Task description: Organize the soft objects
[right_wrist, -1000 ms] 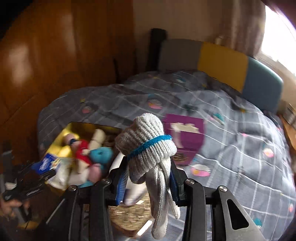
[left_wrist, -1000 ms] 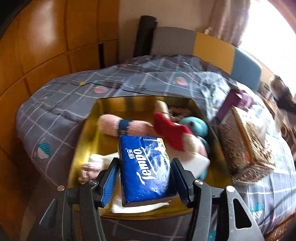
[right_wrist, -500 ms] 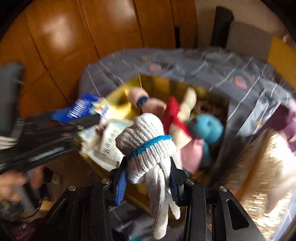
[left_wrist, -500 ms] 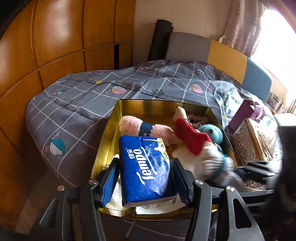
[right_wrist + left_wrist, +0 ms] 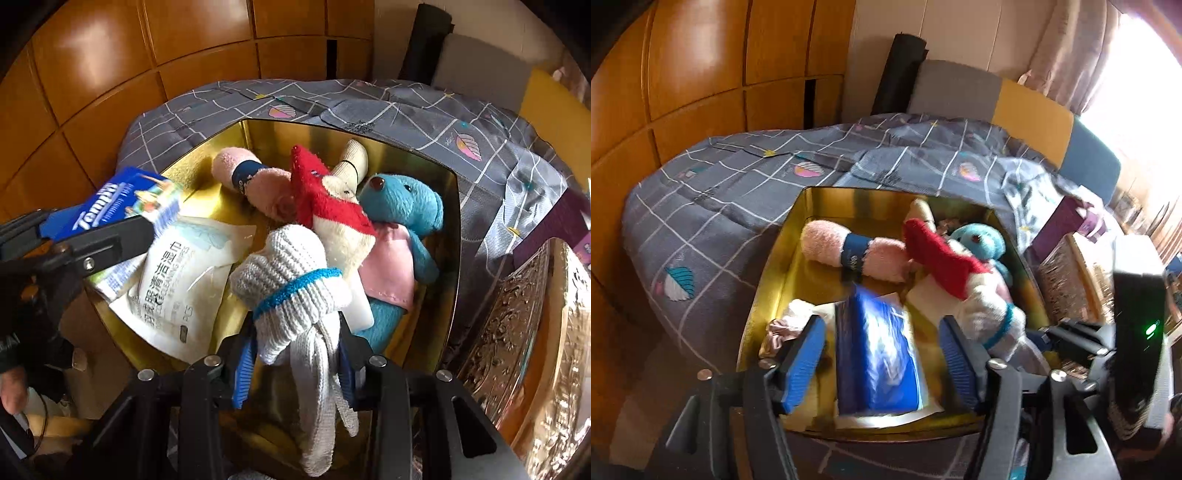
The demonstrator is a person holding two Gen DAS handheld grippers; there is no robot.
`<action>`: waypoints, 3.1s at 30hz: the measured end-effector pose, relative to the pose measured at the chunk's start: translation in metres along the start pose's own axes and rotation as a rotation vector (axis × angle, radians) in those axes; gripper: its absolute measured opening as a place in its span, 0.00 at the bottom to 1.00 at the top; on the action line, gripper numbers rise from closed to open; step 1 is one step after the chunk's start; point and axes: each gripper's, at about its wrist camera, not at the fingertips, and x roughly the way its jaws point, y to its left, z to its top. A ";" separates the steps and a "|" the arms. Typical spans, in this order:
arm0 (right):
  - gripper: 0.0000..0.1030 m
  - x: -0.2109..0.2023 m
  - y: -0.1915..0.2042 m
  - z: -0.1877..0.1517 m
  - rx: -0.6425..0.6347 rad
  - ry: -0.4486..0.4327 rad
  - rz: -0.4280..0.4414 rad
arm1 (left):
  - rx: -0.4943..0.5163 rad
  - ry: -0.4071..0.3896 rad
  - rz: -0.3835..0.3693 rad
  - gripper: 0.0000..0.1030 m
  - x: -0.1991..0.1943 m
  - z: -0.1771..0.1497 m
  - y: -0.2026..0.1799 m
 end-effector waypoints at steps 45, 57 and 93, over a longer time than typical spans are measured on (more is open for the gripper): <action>0.84 -0.055 0.017 -0.014 -0.033 -0.191 -0.293 | 0.036 -0.158 0.166 0.73 -0.048 0.001 -0.017; 0.99 -0.122 -0.014 -0.033 0.264 -0.383 -0.416 | 0.049 -0.189 0.171 0.73 -0.059 -0.005 -0.038; 1.00 -0.129 -0.021 -0.053 0.342 -0.390 -0.420 | 0.066 -0.223 0.217 0.73 -0.064 -0.011 -0.052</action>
